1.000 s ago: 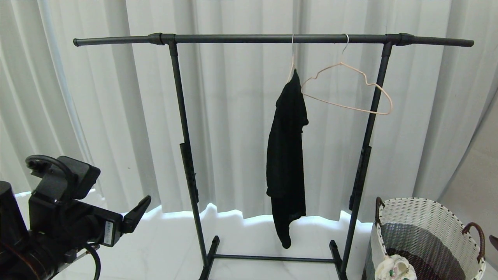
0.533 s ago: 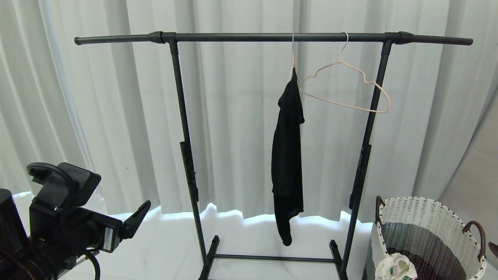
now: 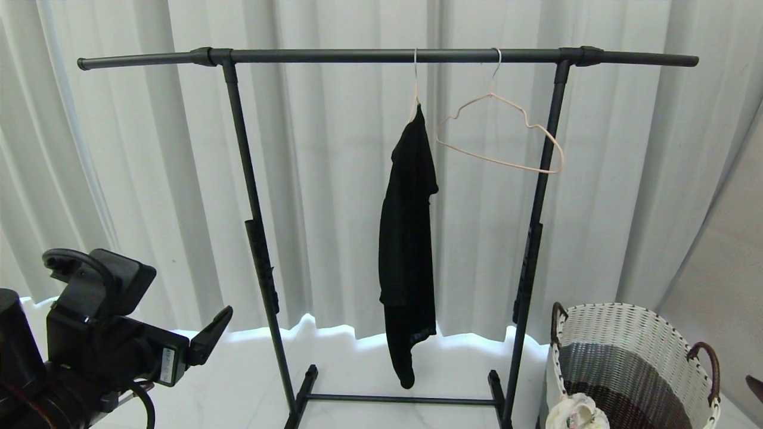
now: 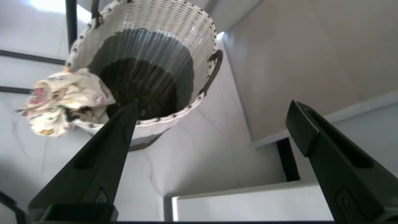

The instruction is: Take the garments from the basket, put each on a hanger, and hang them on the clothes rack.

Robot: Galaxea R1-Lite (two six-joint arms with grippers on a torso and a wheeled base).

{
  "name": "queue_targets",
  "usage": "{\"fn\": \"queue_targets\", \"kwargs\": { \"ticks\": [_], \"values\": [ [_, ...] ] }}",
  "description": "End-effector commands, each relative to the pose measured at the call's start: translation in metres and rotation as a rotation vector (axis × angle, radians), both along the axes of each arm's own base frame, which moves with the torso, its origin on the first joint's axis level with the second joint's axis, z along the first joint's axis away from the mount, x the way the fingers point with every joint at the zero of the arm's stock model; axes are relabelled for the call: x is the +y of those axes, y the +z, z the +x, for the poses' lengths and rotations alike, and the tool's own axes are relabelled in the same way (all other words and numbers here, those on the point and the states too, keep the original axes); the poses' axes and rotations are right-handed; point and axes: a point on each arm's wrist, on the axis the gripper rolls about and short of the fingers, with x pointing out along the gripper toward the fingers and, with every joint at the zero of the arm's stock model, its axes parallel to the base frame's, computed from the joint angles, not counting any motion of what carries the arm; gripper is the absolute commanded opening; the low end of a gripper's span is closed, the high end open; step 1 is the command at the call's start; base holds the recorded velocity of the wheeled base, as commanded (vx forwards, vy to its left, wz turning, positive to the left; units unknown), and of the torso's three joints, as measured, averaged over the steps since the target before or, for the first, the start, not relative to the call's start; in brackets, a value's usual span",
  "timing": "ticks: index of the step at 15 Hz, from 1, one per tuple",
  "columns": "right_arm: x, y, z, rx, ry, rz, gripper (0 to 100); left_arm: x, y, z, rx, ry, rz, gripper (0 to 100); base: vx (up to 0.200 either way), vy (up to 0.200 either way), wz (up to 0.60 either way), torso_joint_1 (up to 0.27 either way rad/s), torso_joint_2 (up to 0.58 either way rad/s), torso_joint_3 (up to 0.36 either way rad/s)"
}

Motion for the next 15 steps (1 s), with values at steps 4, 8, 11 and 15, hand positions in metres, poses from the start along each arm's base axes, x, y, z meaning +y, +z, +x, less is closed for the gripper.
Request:
{"fn": "queue_targets", "kwargs": {
  "ticks": [4,8,11,15],
  "values": [
    [0.001,-0.003,0.001,0.019,0.006,-0.005,100,0.0,-0.001,0.001,0.007,0.0,0.002,100,0.0,0.0,0.0,0.0,0.0,0.0],
    [0.005,-0.009,0.009,0.083,0.099,0.045,100,-0.002,-0.003,0.002,0.018,-0.01,-0.004,100,0.15,0.0,0.0,0.001,0.0,0.007],
    [0.011,-0.024,0.025,0.203,0.149,0.06,100,-0.005,-0.006,0.005,0.04,-0.023,0.003,100,0.133,0.0,0.0,0.002,0.0,0.003],
    [0.024,-0.087,0.072,0.342,0.19,0.051,100,-0.022,-0.012,0.004,0.069,-0.119,0.013,100,0.0,0.0,0.0,0.0,0.0,0.0]
  ]
}}
